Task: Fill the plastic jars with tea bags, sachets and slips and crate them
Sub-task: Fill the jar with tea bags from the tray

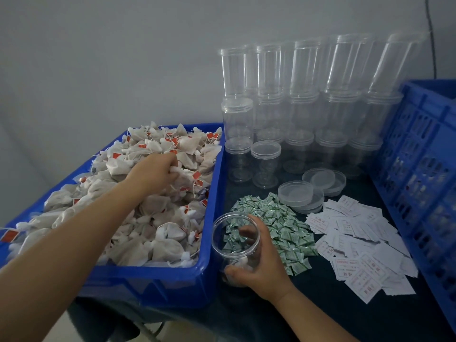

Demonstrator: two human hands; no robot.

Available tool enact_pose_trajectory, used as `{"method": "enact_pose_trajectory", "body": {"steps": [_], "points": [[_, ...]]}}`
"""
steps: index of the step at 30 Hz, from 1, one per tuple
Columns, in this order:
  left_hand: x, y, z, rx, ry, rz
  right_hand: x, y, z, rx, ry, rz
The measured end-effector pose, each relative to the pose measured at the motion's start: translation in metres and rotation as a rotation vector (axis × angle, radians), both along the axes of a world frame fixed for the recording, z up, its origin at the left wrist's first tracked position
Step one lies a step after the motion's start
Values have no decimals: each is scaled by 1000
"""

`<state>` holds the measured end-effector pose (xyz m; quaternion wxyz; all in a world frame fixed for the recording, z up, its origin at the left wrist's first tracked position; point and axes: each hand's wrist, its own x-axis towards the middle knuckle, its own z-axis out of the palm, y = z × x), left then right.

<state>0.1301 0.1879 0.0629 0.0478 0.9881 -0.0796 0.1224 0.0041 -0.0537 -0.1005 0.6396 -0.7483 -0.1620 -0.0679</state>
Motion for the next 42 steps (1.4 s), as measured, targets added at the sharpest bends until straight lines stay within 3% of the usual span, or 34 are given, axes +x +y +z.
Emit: {"method": "enact_pose_trajectory", "body": {"steps": [14,23,31,35,42], "points": [[-58,-43,47,-359,131,-247,-2,0,1,-16,20,-8],[-79,-76,41,-423,250,-387,-1,0,0,-19,22,-10],[-88,-82,26,-377,369,-469,2,-1,-5,9,34,-1],[-91,-81,21,-237,408,-509,4,0,-6,12,37,-6],[-93,-99,2,40,256,-556,5,-1,-6,4,20,-11]]}}
